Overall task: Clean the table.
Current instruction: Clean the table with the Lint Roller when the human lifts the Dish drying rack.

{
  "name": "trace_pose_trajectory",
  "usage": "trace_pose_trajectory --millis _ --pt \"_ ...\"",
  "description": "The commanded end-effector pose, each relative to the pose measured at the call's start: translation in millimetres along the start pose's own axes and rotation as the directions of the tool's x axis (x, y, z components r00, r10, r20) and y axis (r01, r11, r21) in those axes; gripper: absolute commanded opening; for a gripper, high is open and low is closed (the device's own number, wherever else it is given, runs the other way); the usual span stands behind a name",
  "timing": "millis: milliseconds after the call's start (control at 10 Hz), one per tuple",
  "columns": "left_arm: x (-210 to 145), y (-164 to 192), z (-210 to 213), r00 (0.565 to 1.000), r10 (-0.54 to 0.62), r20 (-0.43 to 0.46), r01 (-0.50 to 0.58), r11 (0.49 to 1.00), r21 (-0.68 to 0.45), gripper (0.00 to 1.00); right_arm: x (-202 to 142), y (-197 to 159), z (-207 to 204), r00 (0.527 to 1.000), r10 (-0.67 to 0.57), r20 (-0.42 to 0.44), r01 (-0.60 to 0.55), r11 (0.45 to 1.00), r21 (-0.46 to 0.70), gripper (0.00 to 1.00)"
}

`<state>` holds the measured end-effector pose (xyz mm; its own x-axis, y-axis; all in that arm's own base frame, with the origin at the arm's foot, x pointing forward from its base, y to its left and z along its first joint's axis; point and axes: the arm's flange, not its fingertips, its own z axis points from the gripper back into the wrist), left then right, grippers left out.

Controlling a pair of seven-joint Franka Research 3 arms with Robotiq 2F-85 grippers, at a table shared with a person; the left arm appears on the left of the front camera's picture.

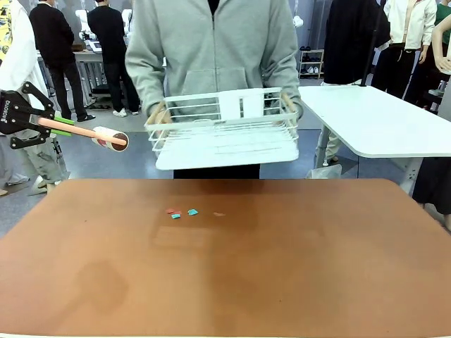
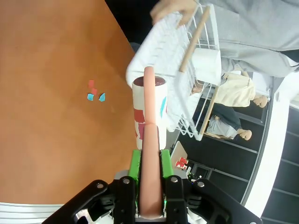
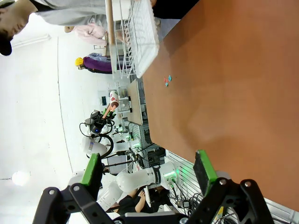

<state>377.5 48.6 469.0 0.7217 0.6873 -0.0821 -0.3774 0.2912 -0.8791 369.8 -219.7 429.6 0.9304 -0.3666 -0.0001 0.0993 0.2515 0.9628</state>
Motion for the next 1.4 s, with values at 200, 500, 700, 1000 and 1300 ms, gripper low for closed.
trace_pose_trajectory --millis 200,500,700,1000,1300 --pt "-0.3 -0.3 0.2 1.000 0.004 -0.001 -0.004 1.000 -0.003 0.06 -1.4 4.3 1.5 1.000 0.006 0.002 -0.006 1.000 0.010 1.00" --pt "-0.3 -0.3 0.2 1.000 0.004 -0.001 -0.004 1.000 -0.003 0.06 -1.4 4.3 1.5 1.000 0.006 0.002 -0.006 1.000 0.010 1.00" --pt "-0.3 -0.3 0.2 1.000 0.004 -0.001 -0.004 1.000 -0.003 0.06 -1.4 4.3 1.5 1.000 0.006 0.002 -0.006 1.000 0.010 1.00" --pt "-0.3 -0.3 0.2 1.000 0.004 -0.001 -0.004 1.000 -0.003 0.06 -1.4 4.3 1.5 1.000 0.006 0.002 -0.006 1.000 0.010 1.00" --pt "-0.3 -0.3 0.2 1.000 0.004 -0.001 -0.004 1.000 -0.003 0.06 -1.4 4.3 1.5 1.000 0.006 0.002 -0.006 1.000 0.010 1.00"
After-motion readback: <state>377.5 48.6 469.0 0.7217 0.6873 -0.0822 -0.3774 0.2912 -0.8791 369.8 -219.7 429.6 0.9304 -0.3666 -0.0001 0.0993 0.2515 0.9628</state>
